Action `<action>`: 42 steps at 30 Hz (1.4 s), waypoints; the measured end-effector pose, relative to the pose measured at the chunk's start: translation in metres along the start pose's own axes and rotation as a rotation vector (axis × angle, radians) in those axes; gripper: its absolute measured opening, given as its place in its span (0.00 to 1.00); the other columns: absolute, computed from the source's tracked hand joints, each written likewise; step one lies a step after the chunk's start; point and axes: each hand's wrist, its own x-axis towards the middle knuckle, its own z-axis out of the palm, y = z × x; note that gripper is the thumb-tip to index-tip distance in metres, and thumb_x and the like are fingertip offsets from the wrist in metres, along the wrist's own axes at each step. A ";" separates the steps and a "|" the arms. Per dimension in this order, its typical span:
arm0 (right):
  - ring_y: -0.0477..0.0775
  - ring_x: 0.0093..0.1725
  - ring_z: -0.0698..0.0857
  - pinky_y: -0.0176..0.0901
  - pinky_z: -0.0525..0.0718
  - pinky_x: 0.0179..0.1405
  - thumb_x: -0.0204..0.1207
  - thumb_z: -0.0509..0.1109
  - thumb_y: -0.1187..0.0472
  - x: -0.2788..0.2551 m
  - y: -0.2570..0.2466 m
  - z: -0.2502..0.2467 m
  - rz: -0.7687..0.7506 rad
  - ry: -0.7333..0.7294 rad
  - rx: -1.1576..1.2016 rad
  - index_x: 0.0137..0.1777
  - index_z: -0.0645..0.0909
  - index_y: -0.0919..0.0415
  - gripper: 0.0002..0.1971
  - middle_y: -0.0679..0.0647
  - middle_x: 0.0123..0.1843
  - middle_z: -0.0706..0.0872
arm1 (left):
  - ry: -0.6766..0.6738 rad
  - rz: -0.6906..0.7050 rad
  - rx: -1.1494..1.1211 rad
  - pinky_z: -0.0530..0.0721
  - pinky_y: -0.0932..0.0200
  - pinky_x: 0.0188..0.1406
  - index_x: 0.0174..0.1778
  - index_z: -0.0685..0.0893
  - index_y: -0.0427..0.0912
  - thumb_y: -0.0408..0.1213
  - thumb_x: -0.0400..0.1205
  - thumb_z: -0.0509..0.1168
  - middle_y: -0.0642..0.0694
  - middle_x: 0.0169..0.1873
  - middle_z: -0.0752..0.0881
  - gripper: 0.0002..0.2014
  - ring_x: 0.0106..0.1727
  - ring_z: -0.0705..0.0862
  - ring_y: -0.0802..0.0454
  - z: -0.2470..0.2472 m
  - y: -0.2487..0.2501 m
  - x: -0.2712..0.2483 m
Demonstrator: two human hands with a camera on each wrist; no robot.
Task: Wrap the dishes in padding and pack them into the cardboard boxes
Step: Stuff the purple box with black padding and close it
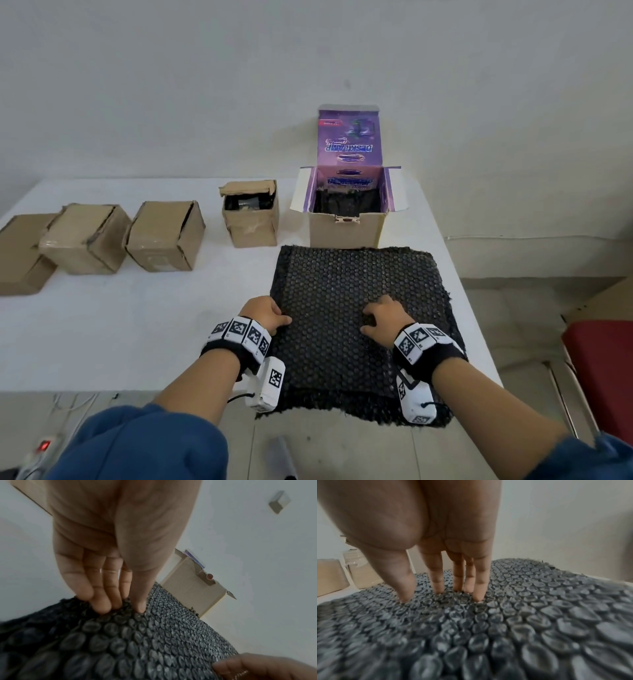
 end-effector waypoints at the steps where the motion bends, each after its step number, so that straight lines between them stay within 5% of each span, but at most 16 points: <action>1: 0.65 0.74 0.65 0.53 0.68 0.76 0.79 0.64 0.47 -0.001 0.001 0.003 -0.004 0.025 0.003 0.75 0.70 0.56 0.26 0.61 0.75 0.64 | 0.007 -0.014 -0.030 0.80 0.61 0.36 0.47 0.84 0.42 0.48 0.76 0.72 0.43 0.37 0.90 0.13 0.37 0.87 0.49 0.002 -0.002 -0.001; 7: 0.64 0.74 0.64 0.53 0.68 0.76 0.80 0.63 0.47 -0.005 0.002 0.012 -0.009 0.086 0.025 0.75 0.69 0.57 0.26 0.60 0.75 0.63 | 0.043 -0.053 -0.079 0.83 0.54 0.53 0.49 0.85 0.40 0.50 0.74 0.73 0.45 0.45 0.86 0.17 0.52 0.85 0.44 0.013 -0.009 -0.004; 11: 0.62 0.75 0.63 0.52 0.68 0.76 0.80 0.62 0.46 -0.008 0.000 0.016 -0.006 0.104 0.021 0.77 0.67 0.57 0.28 0.59 0.75 0.63 | 0.085 0.015 -0.137 0.79 0.57 0.51 0.35 0.81 0.46 0.46 0.74 0.74 0.48 0.41 0.84 0.10 0.50 0.84 0.46 0.015 -0.013 -0.006; 17: 0.63 0.72 0.68 0.54 0.70 0.74 0.80 0.61 0.43 -0.009 -0.008 0.006 -0.048 0.186 0.113 0.73 0.71 0.57 0.26 0.61 0.72 0.70 | 0.063 0.301 -0.384 0.75 0.62 0.42 0.34 0.77 0.50 0.41 0.76 0.73 0.52 0.36 0.81 0.10 0.42 0.79 0.54 0.012 0.012 -0.019; 21: 0.59 0.54 0.85 0.47 0.80 0.59 0.81 0.61 0.45 -0.013 -0.024 -0.024 -0.159 0.265 0.419 0.61 0.80 0.59 0.19 0.61 0.54 0.87 | -0.038 0.507 -0.394 0.77 0.59 0.46 0.35 0.79 0.52 0.41 0.75 0.73 0.54 0.37 0.82 0.09 0.39 0.79 0.58 0.014 0.053 -0.025; 24: 0.59 0.35 0.86 0.56 0.88 0.39 0.80 0.64 0.47 -0.020 -0.018 -0.045 -0.120 0.250 0.667 0.43 0.79 0.58 0.14 0.61 0.38 0.86 | -0.151 0.621 -0.425 0.79 0.62 0.50 0.41 0.83 0.50 0.39 0.76 0.73 0.51 0.41 0.86 0.04 0.42 0.82 0.60 0.019 0.087 -0.033; 26: 0.58 0.36 0.85 0.49 0.85 0.32 0.78 0.69 0.54 -0.025 0.000 -0.051 -0.095 0.275 0.685 0.42 0.80 0.58 0.09 0.59 0.38 0.84 | -0.223 0.668 -0.458 0.79 0.65 0.55 0.47 0.85 0.47 0.38 0.78 0.70 0.49 0.48 0.87 0.03 0.48 0.84 0.60 0.024 0.104 -0.037; 29: 0.54 0.46 0.83 0.40 0.71 0.40 0.75 0.71 0.63 -0.032 0.041 -0.057 -0.031 0.361 0.542 0.52 0.82 0.66 0.09 0.57 0.43 0.84 | -0.262 0.627 -0.527 0.80 0.63 0.56 0.52 0.86 0.42 0.39 0.82 0.65 0.46 0.52 0.87 0.07 0.51 0.84 0.57 0.033 0.121 -0.034; 33: 0.59 0.55 0.85 0.44 0.78 0.53 0.74 0.73 0.64 -0.036 0.096 -0.046 0.110 0.387 0.597 0.55 0.81 0.67 0.12 0.62 0.55 0.87 | 0.021 0.472 -0.324 0.80 0.59 0.56 0.54 0.83 0.43 0.42 0.80 0.68 0.45 0.56 0.82 0.10 0.54 0.83 0.51 0.056 0.131 -0.016; 36: 0.61 0.58 0.85 0.48 0.80 0.58 0.73 0.73 0.62 -0.033 0.120 -0.032 0.183 0.385 0.593 0.56 0.81 0.67 0.14 0.62 0.57 0.87 | 0.002 0.286 -0.254 0.79 0.56 0.58 0.65 0.75 0.42 0.48 0.77 0.70 0.45 0.59 0.81 0.23 0.58 0.81 0.49 0.076 0.135 -0.008; 39: 0.61 0.58 0.84 0.45 0.78 0.53 0.73 0.73 0.62 -0.029 0.125 -0.021 0.210 0.370 0.574 0.57 0.80 0.67 0.14 0.62 0.56 0.87 | -0.073 0.166 -0.242 0.78 0.55 0.58 0.69 0.72 0.40 0.51 0.75 0.72 0.44 0.58 0.82 0.31 0.60 0.82 0.46 0.091 0.140 -0.003; 42: 0.60 0.54 0.83 0.39 0.73 0.47 0.73 0.74 0.63 -0.025 0.126 -0.014 0.194 0.358 0.579 0.58 0.79 0.66 0.15 0.61 0.54 0.86 | -0.044 0.134 -0.267 0.78 0.55 0.59 0.64 0.77 0.38 0.47 0.73 0.75 0.44 0.58 0.83 0.28 0.60 0.82 0.44 0.098 0.142 0.004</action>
